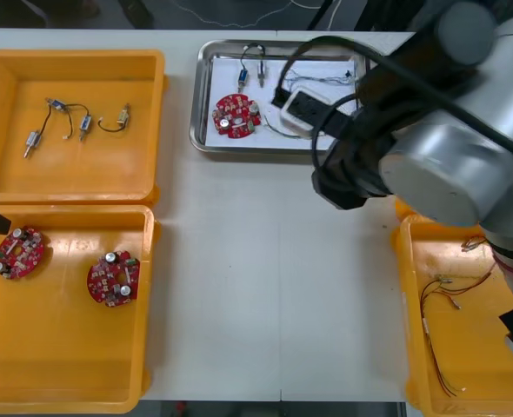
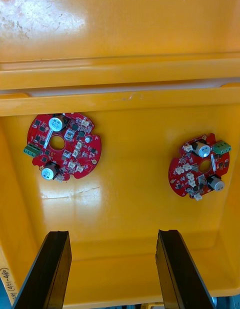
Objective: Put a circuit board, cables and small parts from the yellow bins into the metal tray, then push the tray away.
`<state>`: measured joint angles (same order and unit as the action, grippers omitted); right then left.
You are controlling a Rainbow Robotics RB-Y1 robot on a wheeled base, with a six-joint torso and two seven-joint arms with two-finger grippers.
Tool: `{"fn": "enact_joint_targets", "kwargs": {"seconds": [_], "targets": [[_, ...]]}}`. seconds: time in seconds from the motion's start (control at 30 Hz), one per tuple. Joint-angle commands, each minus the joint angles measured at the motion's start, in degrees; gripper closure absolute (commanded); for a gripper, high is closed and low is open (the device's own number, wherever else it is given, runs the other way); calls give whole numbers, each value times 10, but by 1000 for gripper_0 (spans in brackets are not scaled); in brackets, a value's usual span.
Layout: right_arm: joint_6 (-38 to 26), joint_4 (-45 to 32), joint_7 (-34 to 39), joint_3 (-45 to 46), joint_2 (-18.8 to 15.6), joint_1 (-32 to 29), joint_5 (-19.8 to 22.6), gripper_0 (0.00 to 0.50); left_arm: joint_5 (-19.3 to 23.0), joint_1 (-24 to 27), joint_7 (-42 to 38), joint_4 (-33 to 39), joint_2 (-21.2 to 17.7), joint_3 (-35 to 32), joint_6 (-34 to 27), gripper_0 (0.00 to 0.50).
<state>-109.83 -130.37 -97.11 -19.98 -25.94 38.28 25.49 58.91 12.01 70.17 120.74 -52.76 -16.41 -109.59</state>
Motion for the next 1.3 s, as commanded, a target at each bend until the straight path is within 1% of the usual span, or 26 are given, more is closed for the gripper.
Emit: {"fn": "enact_joint_targets", "kwargs": {"seconds": [0.03,0.07,0.1,0.17,0.27,0.37,0.47,0.63,0.83,0.9,1.13,1.3], "targets": [[-2,-48,71,100,-33,-67,47,0,-5,-8,5,16,6,-16,-4,0],[-2,-54,87,132,-46,-83,69,0,-5,-8,5,16,6,-16,-4,0],[-2,-56,90,142,-51,-89,75,0,-5,-8,5,16,6,-16,-4,0],[-2,-57,99,190,-70,-111,104,0,-5,-8,5,16,6,-16,-4,0],[-2,-55,99,252,-92,-140,130,0,-5,-8,5,16,6,-16,-4,0],[-2,-42,98,298,-111,-162,147,0,-5,-8,5,16,6,-16,-4,0],[-2,-25,99,333,-132,-180,151,0,-5,-8,5,16,6,-16,-4,0],[-2,13,101,371,-155,-206,153,0,-5,-8,5,16,6,-16,-4,0],[-2,78,104,420,-180,-243,199,0,-5,-8,5,16,6,-16,-4,0],[-2,86,104,428,-185,-252,203,0,-5,-8,5,16,6,-16,-4,0],[-2,92,115,452,-186,-285,192,0,-5,-8,5,16,6,-16,-4,0],[-2,91,126,457,-185,-292,206,0,-5,-8,5,16,6,-16,-4,0]]}}
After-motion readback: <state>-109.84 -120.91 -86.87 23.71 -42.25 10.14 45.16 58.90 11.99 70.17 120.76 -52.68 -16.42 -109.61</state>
